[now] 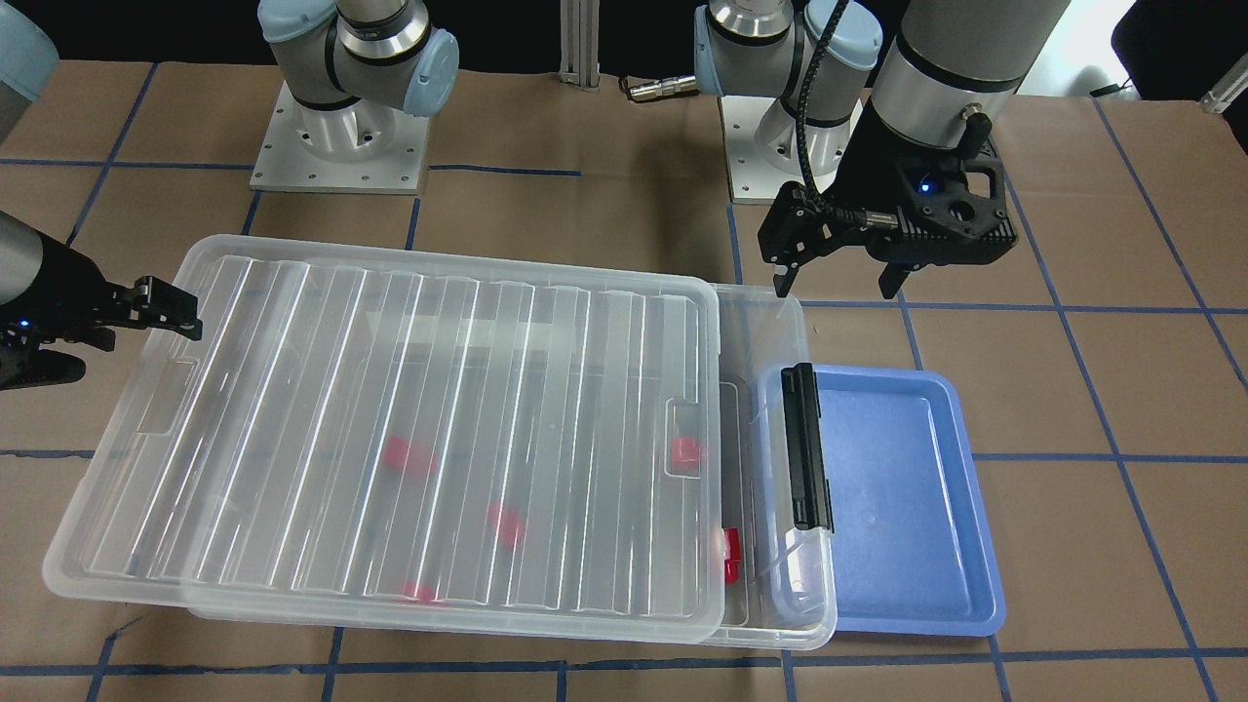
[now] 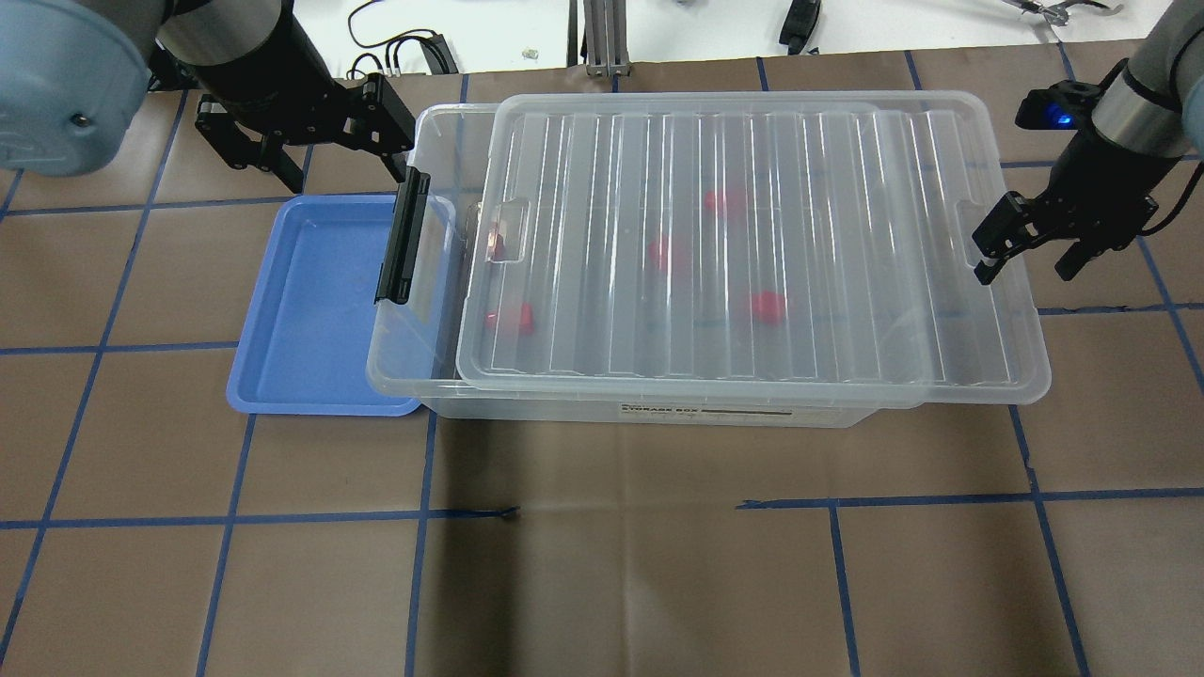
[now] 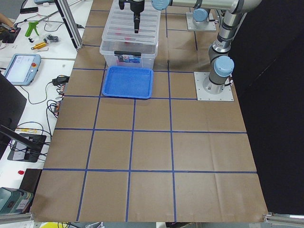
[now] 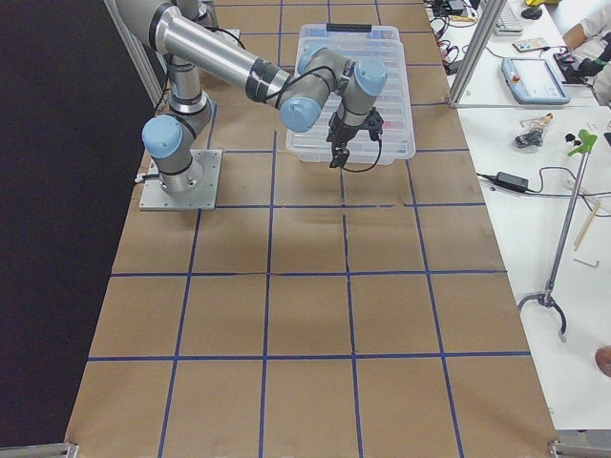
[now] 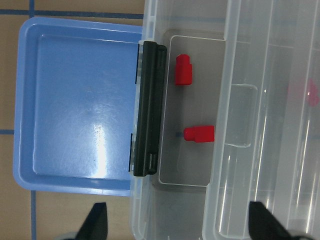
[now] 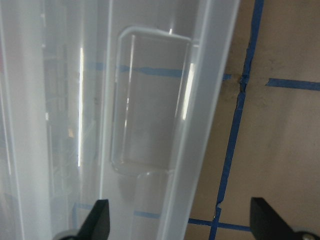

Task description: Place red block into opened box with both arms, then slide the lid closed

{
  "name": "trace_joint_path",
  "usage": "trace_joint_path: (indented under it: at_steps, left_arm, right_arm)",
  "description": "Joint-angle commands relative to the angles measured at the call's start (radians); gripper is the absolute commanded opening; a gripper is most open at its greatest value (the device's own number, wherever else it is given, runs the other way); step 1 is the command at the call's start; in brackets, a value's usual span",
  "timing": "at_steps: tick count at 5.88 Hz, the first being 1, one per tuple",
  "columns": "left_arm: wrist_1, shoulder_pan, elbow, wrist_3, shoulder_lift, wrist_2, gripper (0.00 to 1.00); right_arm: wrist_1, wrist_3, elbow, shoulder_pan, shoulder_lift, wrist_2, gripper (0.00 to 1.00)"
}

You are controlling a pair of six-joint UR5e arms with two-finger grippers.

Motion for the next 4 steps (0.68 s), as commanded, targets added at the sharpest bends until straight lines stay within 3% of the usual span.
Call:
trace_joint_path:
  at_steps: [1,4]
  left_arm:
    - [0.003,0.001,-0.001,0.002,0.000,-0.001,0.99]
    - [0.001,0.004,-0.002,0.003,0.006,-0.004,0.99]
  right_arm:
    - [0.000,0.000,0.004,0.001,-0.010,0.004,1.00]
    - [0.001,0.015,0.047,0.009,-0.026,0.104,1.00]
